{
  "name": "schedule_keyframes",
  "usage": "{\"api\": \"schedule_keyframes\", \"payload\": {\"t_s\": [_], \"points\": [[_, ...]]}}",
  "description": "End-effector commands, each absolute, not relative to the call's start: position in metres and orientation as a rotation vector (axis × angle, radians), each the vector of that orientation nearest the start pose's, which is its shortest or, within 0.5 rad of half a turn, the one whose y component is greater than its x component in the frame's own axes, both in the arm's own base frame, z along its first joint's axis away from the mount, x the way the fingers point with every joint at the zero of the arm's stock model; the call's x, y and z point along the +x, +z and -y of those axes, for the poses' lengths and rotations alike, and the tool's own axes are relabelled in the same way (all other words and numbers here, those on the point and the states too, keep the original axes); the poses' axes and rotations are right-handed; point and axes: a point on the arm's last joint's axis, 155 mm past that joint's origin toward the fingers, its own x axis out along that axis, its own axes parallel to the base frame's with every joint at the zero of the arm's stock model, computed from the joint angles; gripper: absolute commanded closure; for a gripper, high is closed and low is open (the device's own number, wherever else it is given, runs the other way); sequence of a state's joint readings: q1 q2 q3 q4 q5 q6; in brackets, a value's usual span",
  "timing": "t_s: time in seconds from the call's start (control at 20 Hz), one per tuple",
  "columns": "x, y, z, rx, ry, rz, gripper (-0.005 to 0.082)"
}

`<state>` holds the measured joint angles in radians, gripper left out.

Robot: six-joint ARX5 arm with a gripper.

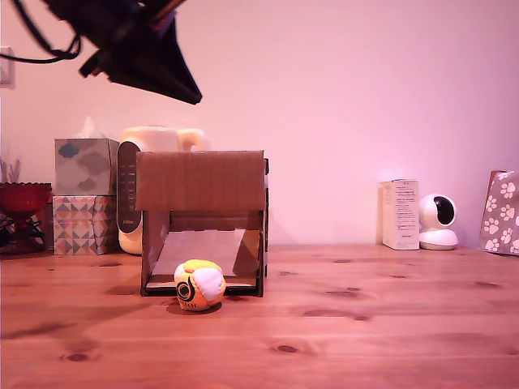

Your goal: Drop the footbag into the cardboard dice tower

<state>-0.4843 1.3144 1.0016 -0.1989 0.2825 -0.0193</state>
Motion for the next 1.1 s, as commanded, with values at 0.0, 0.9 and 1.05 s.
{"api": "schedule_keyframes", "payload": {"t_s": [0.0, 0.9, 1.05], "points": [[0.339, 0.214, 0.236, 0.023, -0.745, -0.503, 0.0785], [0.25, 0.154, 0.17, -0.068, -0.628, -0.487, 0.0785], [0.245, 0.144, 0.168, -0.062, -0.625, -0.53, 0.0785]]}}
